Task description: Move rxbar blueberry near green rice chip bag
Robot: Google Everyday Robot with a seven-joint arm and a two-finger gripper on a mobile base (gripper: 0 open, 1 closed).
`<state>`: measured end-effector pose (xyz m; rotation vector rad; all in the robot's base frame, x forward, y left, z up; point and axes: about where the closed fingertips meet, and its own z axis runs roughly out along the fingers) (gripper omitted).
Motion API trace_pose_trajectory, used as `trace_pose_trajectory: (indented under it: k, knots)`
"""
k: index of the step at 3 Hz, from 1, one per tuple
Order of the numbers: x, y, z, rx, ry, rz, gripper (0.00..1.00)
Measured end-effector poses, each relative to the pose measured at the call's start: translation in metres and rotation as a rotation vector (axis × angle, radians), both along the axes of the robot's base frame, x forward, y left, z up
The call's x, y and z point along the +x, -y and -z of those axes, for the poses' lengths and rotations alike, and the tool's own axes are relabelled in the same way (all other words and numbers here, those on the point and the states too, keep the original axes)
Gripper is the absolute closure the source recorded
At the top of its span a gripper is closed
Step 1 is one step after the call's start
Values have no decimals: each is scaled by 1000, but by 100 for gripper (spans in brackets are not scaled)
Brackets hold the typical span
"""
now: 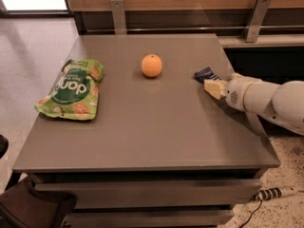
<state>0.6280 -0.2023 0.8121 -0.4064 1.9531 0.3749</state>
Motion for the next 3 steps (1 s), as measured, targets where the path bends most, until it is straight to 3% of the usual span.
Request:
trace_pose_trajectory:
  k: [1, 3]
  knots:
    - [0, 0, -1, 0, 0, 0, 100]
    - [0, 0, -1, 0, 0, 0, 100]
